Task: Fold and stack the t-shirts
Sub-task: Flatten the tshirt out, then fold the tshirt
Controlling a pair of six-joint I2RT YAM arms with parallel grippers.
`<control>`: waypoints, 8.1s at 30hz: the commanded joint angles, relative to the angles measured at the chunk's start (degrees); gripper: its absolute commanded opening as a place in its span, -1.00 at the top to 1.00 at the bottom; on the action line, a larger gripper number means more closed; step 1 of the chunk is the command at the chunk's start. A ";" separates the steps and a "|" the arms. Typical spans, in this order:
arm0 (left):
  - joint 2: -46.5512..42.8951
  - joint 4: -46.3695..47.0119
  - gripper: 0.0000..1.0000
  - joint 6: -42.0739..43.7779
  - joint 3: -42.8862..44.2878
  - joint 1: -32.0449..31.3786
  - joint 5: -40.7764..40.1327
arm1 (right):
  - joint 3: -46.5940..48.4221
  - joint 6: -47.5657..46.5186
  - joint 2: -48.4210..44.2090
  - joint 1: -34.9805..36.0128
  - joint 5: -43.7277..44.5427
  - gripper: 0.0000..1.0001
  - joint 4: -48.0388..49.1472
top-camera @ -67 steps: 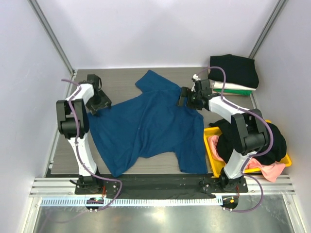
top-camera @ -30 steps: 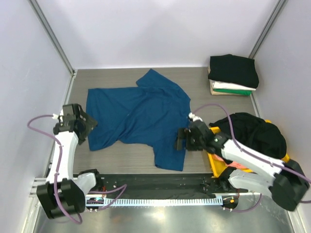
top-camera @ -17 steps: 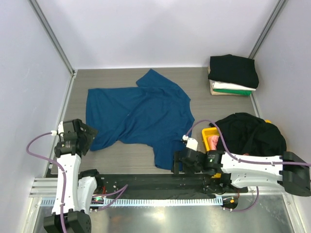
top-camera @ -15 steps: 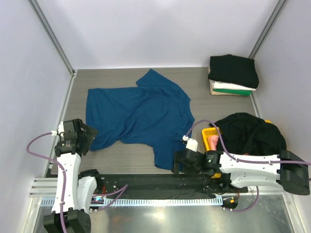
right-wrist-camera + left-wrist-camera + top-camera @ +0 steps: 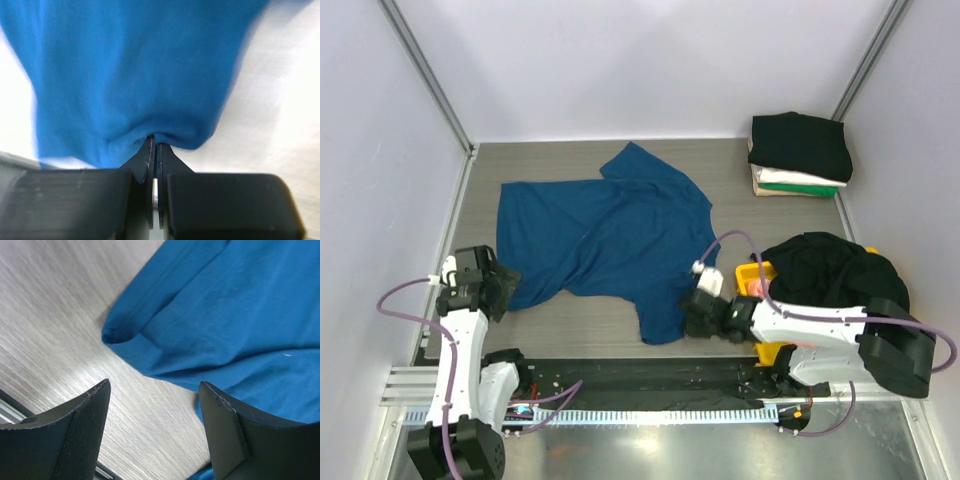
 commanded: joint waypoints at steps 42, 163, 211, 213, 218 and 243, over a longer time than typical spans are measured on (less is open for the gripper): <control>15.01 17.00 0.95 -7.61 -7.06 -12.37 -24.30 | 9.56 -27.86 2.88 -41.62 -15.98 0.98 2.12; 52.57 3.02 -0.29 21.61 51.44 -16.41 -13.16 | 37.77 -30.23 19.50 -53.07 -15.30 -0.89 -0.40; 35.84 17.19 0.99 11.73 14.39 -2.53 1.62 | -0.10 -17.85 2.37 -34.25 -8.62 0.98 2.57; 35.23 15.51 0.99 11.73 15.63 -0.07 1.71 | 0.16 -17.05 -4.57 -34.25 -6.15 0.98 -2.33; 32.15 12.78 1.00 13.92 15.37 3.98 5.04 | 2.27 -14.77 -17.49 -34.25 -2.36 0.98 -10.61; 41.25 9.52 1.00 15.51 31.94 4.07 11.55 | 39.32 -25.12 5.75 -44.32 -6.38 0.98 -13.71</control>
